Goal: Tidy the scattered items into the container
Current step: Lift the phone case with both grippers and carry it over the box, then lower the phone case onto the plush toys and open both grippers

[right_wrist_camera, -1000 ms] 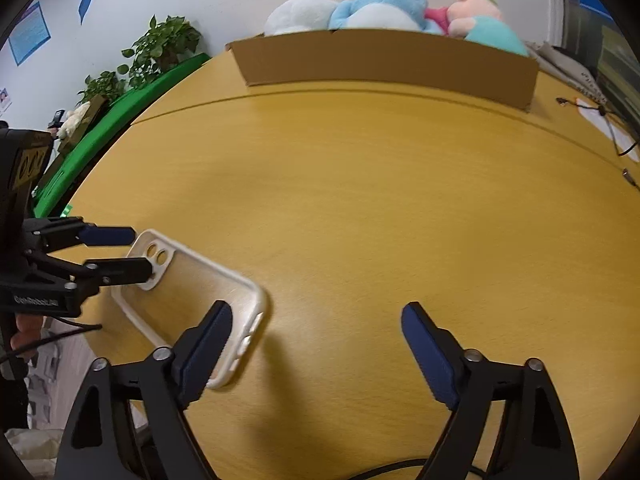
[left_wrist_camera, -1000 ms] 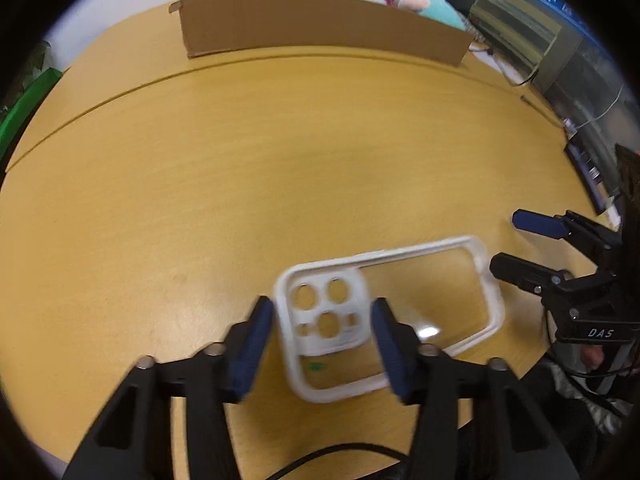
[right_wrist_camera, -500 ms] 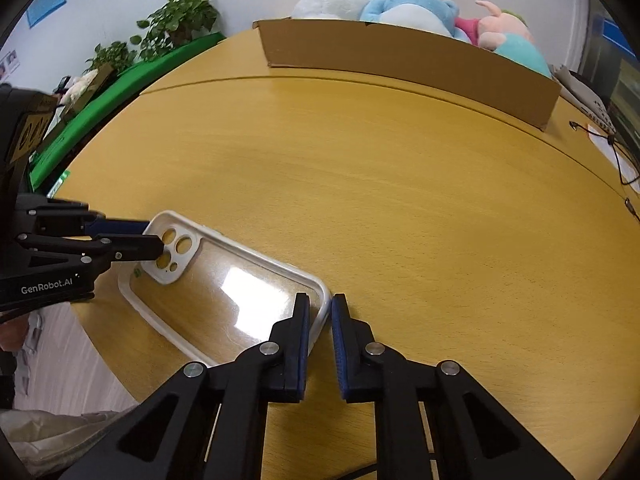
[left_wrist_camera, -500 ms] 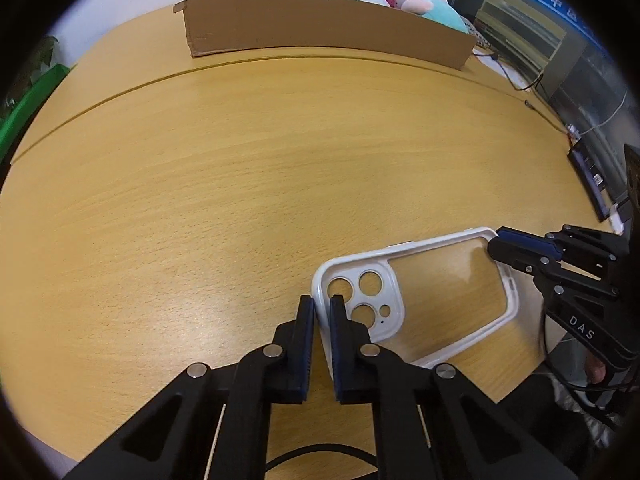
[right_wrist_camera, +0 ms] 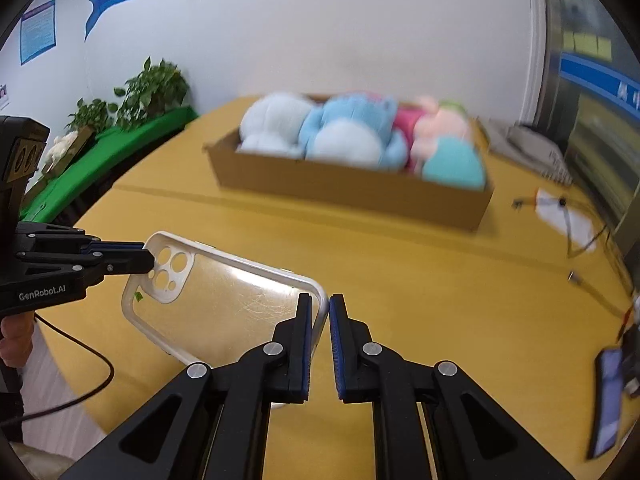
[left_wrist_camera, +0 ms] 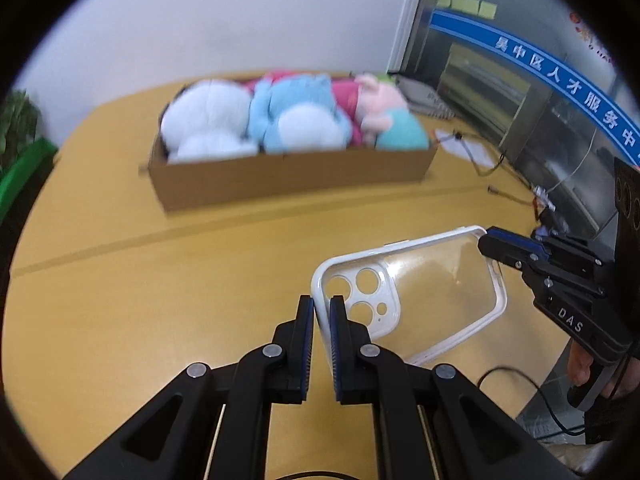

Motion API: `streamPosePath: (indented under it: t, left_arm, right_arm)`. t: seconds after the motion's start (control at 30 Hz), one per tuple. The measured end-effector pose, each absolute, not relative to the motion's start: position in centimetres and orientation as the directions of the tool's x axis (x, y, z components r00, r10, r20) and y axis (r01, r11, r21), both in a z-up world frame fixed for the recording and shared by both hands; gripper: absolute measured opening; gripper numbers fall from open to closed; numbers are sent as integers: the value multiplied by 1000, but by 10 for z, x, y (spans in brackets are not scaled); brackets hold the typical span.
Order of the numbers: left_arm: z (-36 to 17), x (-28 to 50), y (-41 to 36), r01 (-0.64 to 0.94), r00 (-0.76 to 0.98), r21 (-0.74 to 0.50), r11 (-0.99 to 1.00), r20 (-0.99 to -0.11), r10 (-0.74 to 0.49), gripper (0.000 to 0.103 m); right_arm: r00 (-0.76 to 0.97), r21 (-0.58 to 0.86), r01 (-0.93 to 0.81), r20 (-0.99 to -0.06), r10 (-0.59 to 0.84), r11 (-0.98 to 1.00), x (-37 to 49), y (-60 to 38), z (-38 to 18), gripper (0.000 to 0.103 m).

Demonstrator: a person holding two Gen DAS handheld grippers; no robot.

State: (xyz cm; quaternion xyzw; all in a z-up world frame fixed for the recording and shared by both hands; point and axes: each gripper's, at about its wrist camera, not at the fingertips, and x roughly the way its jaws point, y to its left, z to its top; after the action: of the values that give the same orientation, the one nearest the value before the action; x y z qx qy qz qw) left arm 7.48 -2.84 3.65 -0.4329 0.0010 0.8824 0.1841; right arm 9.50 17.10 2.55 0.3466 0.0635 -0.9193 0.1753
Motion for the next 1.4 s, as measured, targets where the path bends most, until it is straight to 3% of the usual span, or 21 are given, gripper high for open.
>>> streamPosePath:
  t: [0.47,0.77,1.0,1.27,1.4]
  left_arm:
    - [135,-82,-29,-345,-707,-101,-933,-626,329,8]
    - [166,-200,-31,-305,-732,-111,-946,-608,308,7]
    - [125,-287,-27,-294,-675,-203,-934,-648,353,7]
    - [7,-353,-7,-196,-515,-242,-950,-799,310,6]
    - [0,-353,-9,-176,-517,-247,-953,-801,303,6]
  right_arm:
    - [-830,-62,347,-486,-276,-936,-56,170,152,9]
    - [-835,-74,348,-477,-273,-934,-181,156,192,9]
    - [-769,25,311,-581,-267,-950,-277,160,152,9]
    - [-593,28,221,-790,-157,-975,-364,156,23,8]
    - [-595,-27,232,-795,-120,-972,-360,152,11,8]
